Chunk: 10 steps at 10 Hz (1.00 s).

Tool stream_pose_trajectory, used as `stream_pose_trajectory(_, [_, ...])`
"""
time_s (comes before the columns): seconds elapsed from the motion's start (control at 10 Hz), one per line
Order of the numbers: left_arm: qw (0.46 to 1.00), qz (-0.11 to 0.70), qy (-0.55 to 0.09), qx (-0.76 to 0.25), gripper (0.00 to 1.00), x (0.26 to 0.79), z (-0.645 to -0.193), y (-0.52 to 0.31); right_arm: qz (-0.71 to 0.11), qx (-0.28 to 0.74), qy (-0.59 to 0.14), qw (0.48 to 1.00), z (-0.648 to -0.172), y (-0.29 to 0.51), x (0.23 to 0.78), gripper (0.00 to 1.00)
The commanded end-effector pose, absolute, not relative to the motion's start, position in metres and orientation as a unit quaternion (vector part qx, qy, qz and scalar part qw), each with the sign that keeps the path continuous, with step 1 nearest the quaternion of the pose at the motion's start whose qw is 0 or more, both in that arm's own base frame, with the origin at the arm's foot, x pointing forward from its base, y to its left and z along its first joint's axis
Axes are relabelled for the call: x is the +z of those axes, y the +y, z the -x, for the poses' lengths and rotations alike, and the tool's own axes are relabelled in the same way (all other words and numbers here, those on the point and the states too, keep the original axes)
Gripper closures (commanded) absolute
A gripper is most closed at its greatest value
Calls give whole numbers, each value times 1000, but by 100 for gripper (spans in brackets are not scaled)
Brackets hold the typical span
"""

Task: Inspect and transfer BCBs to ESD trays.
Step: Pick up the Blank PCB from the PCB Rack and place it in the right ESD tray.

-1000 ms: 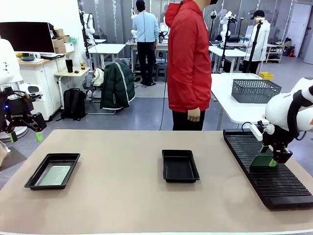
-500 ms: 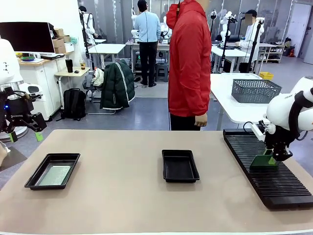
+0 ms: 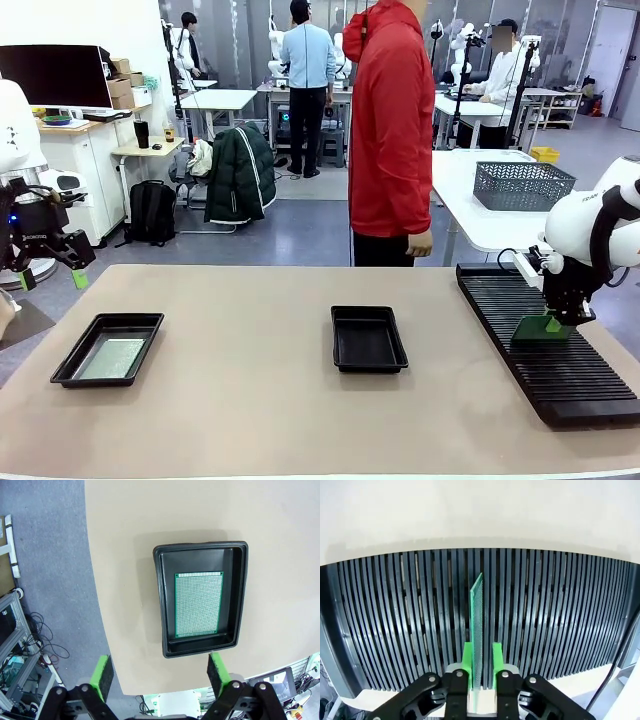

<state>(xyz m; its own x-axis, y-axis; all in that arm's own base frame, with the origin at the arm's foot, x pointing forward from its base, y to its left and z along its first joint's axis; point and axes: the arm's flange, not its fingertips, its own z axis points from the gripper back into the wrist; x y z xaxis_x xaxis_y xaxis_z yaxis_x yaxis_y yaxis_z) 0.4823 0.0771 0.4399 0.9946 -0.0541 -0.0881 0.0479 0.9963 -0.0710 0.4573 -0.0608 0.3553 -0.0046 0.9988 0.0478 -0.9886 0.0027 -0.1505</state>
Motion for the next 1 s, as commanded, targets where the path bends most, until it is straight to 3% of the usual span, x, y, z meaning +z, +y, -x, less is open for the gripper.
stream_pose_trajectory(0.0, [998,36,41,-23,0,438,-481,78,36,701,-55,711,-455,-59,359,90])
stream_pose_trajectory(0.1, [998,36,41,-23,0,438,-481,78,36,701,-54,711,-455,-58,360,100])
stream_pose_trajectory(0.6, [998,36,41,-23,0,438,-481,78,41,702,-55,708,-463,-58,378,100])
stream_pose_trajectory(0.9, [998,36,41,-23,0,438,-481,78,16,712,-53,700,-474,-62,438,100])
